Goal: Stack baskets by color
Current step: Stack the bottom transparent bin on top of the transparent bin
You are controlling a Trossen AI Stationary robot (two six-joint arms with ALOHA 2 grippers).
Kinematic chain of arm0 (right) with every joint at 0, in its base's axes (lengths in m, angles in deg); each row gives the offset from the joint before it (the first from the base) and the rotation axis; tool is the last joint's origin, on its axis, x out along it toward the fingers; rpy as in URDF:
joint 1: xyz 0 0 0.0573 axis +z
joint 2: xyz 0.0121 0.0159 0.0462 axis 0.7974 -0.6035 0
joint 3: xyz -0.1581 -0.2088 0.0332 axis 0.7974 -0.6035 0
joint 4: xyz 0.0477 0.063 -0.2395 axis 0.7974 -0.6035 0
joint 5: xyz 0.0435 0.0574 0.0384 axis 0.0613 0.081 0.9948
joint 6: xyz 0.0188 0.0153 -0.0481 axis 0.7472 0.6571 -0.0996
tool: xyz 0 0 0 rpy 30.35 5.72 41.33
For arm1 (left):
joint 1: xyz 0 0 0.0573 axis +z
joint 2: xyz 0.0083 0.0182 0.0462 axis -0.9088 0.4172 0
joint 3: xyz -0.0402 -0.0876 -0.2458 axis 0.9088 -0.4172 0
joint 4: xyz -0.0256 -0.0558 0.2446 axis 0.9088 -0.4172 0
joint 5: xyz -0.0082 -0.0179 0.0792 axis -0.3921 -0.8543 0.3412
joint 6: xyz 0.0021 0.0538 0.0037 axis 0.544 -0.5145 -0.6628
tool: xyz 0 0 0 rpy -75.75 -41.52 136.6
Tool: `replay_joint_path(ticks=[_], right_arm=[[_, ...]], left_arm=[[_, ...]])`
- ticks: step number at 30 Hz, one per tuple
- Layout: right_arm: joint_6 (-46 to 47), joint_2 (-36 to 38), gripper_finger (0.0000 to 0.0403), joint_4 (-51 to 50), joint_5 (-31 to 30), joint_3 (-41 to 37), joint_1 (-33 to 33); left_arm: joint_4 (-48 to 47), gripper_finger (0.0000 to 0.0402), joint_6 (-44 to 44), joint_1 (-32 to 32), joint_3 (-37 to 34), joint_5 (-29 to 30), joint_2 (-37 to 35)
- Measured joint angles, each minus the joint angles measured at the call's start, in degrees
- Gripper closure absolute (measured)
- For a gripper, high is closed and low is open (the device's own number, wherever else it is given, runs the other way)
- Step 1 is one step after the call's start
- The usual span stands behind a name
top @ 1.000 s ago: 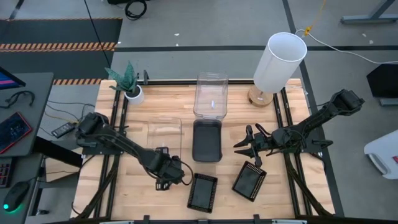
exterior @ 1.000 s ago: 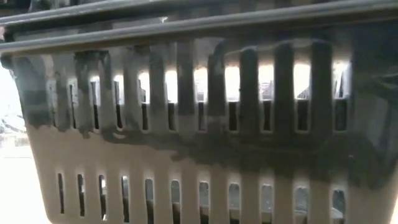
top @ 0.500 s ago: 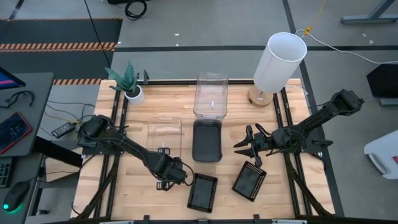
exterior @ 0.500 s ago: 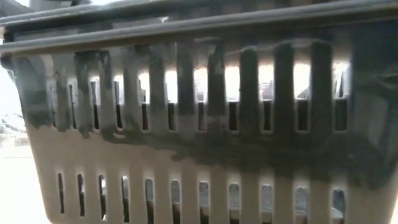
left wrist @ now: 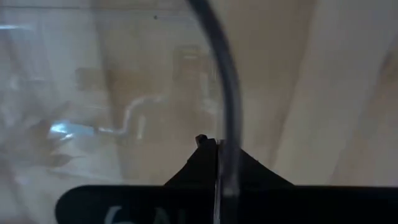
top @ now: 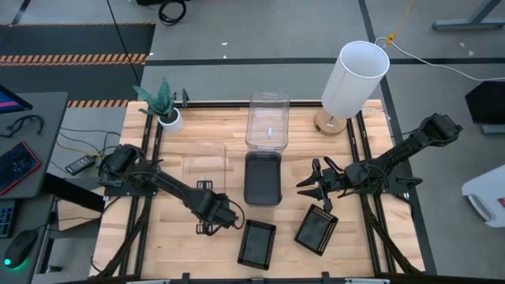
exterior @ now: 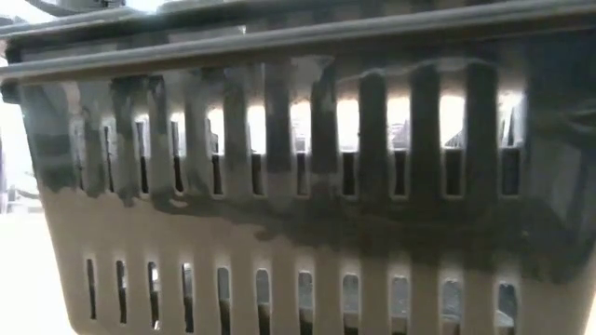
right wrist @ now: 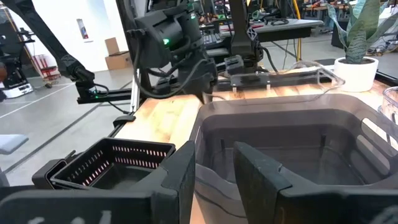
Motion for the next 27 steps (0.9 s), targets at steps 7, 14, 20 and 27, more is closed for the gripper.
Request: replay_joint_path(ticks=[7, 14, 20, 27], right_arm=[[0.0, 0.0, 0.0289, 0.0, 0.0, 0.0, 0.01], [0.0, 0.0, 0.0289, 0.03, 0.0, 0.0, 0.0], [-0.48, 0.0, 0.0289, 0.04, 0.0, 0.0, 0.0], [-0.79, 0.0, 0.0289, 0.59, 0.0, 0.0, 0.01]], left_arm=[[-12.35, 0.0395, -4.48, 2.45, 7.03, 5.17, -0.07], [-23.97, 0.0395, -8.33, 8.01, 16.8, 13.71, -0.09], [-25.08, 0.0396, -16.41, 13.3, 23.52, 19.88, -0.09], [-18.13, 0.0396, -29.43, 21.72, 29.06, 24.87, -0.09]])
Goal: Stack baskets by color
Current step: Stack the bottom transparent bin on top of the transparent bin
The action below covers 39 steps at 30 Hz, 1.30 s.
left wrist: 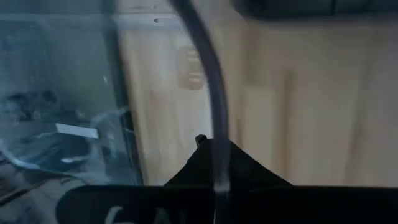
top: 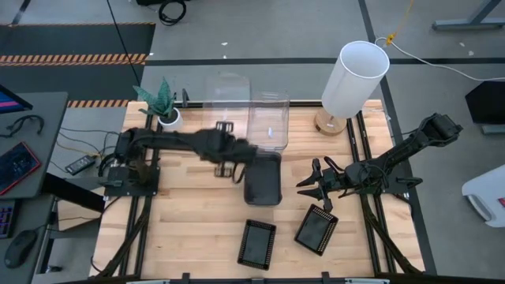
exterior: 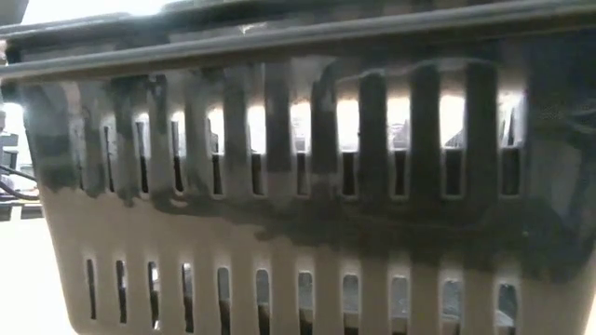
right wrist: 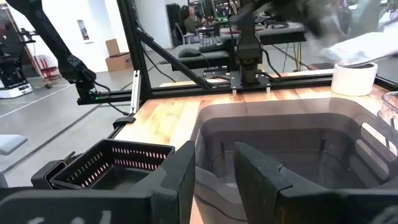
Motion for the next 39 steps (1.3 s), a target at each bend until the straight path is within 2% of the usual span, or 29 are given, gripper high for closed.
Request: replay_joint_path(ticks=[3, 6, 10, 13, 18, 24, 33, 39], right_arm=[[0.09, 0.0, 0.0289, -0.02, 0.0, 0.0, -0.02], [0.11, 0.0, 0.0289, -0.03, 0.02, 0.0, -0.02], [0.11, 0.0, 0.0289, -0.07, 0.08, 0.0, -0.01], [0.11, 0.0, 0.0289, -0.07, 0.7, 0.0, -0.02], [0.06, 0.0, 0.0289, -0.09, 1.29, 0.0, -0.02], [-0.04, 0.0, 0.0289, -0.07, 1.29, 0.0, 0.0], [0.13, 0.0, 0.0289, -0.09, 1.29, 0.0, 0.0], [0.13, -0.02, 0.0289, -0.08, 1.38, 0.0, 0.0]], left_arm=[[6.66, 0.0396, -5.46, 3.63, 0.71, -0.83, 0.0], [13.22, 0.0396, -9.88, 6.56, 0.92, -4.44, 0.0], [22.01, 0.0396, -13.39, 9.39, 0.92, -9.57, 0.0], [26.66, 0.0397, -15.61, 10.61, 0.92, -10.18, 0.02], [32.15, 0.0397, -16.58, 11.76, 0.92, -11.93, 0.2], [42.17, 0.0397, -15.99, 13.73, 0.96, -19.76, 0.63], [42.41, 0.0397, -11.42, 15.97, 0.96, -27.95, 2.15], [38.85, 0.0397, -11.5, 15.38, 0.94, -28.66, 4.58]])
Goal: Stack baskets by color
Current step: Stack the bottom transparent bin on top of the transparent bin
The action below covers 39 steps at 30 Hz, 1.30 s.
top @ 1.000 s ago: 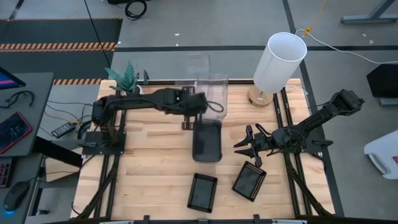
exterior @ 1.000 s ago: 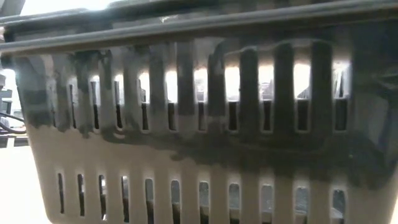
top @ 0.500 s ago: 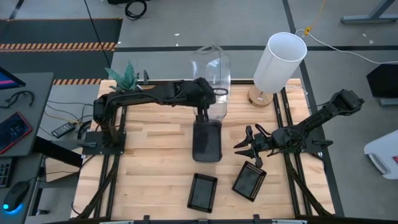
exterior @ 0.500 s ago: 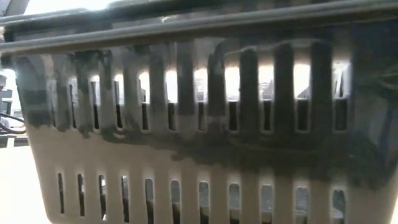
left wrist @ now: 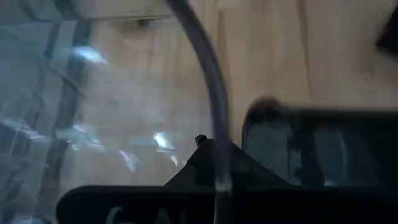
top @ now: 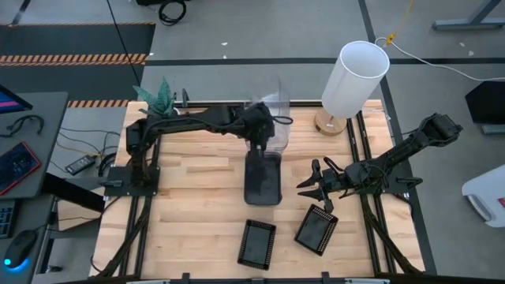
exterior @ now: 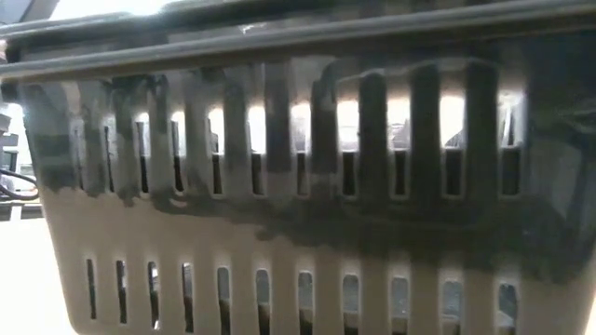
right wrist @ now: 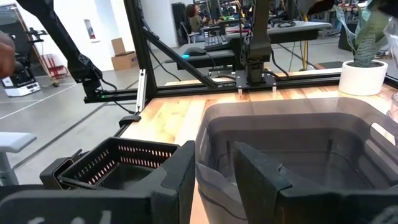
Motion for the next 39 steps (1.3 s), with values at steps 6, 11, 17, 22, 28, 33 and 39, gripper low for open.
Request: replay_joint_path(ticks=[6, 11, 17, 22, 28, 33, 39], right_arm=[[0.37, -0.02, 0.0289, -0.03, 0.13, -0.02, 0.0], [0.46, -0.02, 0.0289, -0.03, 0.14, -0.02, 0.0], [0.48, -0.02, 0.0289, 0.04, 0.13, -0.02, 0.0], [0.84, -0.02, 0.0289, 0.02, 0.13, -0.02, 0.0], [0.88, -0.02, 0.0289, -0.01, 0.15, -0.02, 0.0], [0.9, -0.02, 0.0289, -0.01, 0.15, -0.02, 0.0], [0.9, -0.02, 0.0289, -0.01, 0.15, -0.02, 0.0]], left_arm=[[-3.95, 0.0397, -3.36, -0.69, -0.02, -0.08, 1.27], [-6.84, 0.0397, -4.48, -0.88, 0.02, -0.17, 1.61], [-8.13, 0.0393, -4.42, -0.91, 0.02, -0.28, 1.61], [-7.9, 0.0371, -3.95, -0.93, 0.02, 0.67, 1.61], [-7.66, 0.0298, -3.03, -1.3, 0.02, 3.69, 1.58], [-7.44, 0.0235, -3.03, -2.13, 0.02, 3.97, 1.56], [-7.49, 0.0211, -4.02, -2.92, 0.02, 6.27, 1.56]])
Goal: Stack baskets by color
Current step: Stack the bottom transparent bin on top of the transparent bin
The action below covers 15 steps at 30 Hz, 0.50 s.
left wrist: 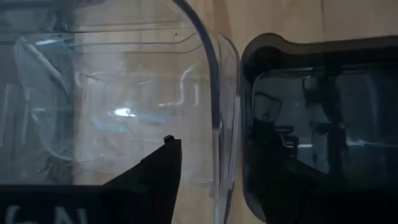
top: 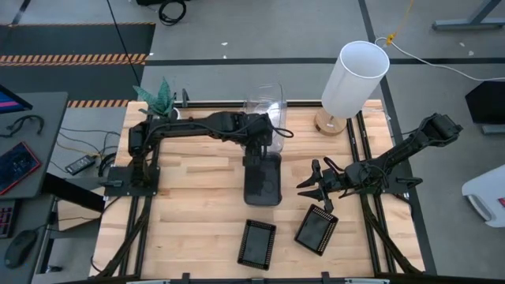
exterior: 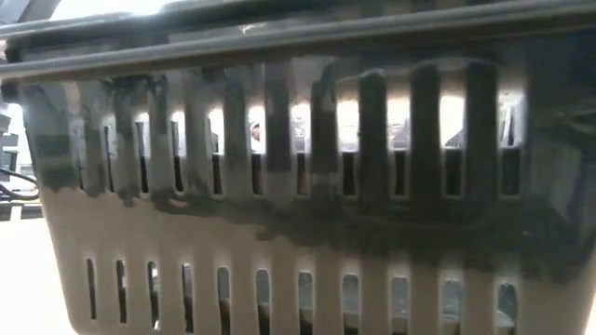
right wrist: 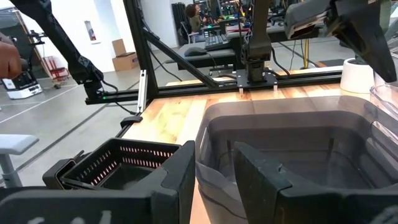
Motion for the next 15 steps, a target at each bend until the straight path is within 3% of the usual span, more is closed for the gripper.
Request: replay_joint_path(ticks=[5, 13, 15], right_arm=[[0.2, 0.0, 0.0289, 0.0, 0.02, 0.0, 0.0], [0.2, 0.0, 0.0289, 0.0, 0.0, 0.0, 0.0], [0.2, 0.0, 0.0289, -0.01, 0.0, 0.0, 0.0]], left_arm=[[-0.22, 0.0242, -1.08, -0.62, 0.0, 1.77, 0.0], [-1.21, 0.0376, -0.39, -0.61, 0.0, 1.75, 0.0], [-1.37, 0.0392, -0.06, -0.62, -0.04, 2.51, -0.04]])
